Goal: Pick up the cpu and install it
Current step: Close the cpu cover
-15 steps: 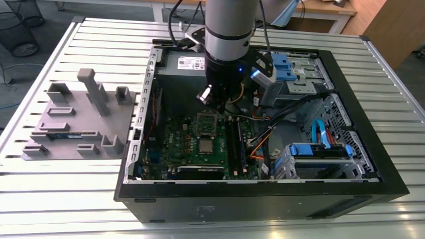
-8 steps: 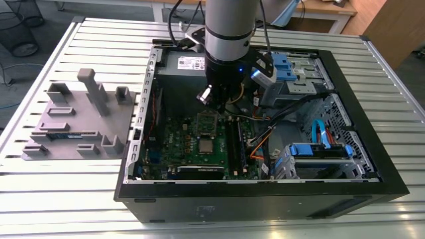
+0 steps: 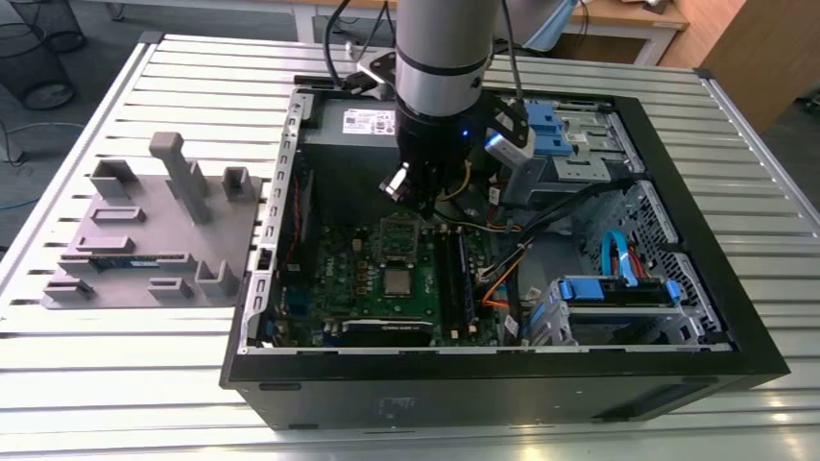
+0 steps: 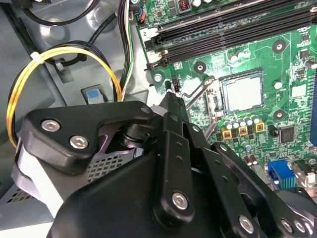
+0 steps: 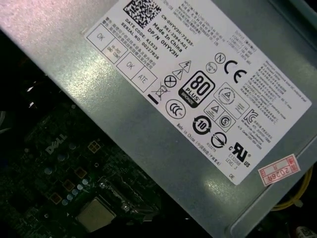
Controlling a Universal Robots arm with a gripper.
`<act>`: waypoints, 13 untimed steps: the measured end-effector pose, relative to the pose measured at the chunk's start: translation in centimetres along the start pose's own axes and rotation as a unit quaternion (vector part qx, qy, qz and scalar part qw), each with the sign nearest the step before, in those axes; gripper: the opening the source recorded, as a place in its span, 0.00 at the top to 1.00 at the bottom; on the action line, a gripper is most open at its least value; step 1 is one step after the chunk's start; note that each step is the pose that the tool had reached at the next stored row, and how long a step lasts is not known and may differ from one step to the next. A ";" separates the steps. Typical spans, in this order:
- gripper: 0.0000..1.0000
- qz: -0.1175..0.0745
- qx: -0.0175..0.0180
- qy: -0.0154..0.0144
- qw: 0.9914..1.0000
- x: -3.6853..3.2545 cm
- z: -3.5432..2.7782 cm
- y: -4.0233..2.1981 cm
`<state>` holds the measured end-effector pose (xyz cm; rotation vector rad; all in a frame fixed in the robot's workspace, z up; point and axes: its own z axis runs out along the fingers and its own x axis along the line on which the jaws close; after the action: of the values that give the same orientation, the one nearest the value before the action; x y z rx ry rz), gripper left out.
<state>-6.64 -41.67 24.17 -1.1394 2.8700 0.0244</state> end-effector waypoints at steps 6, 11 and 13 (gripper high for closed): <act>0.89 0.000 0.000 0.000 1.000 0.02 -0.13 -0.03; 0.89 -0.001 0.000 0.000 1.000 0.09 -0.17 -0.08; 0.89 -0.001 0.000 0.000 1.000 0.17 -0.17 -0.12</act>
<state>-6.69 -41.87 24.34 -1.1429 2.8685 0.0244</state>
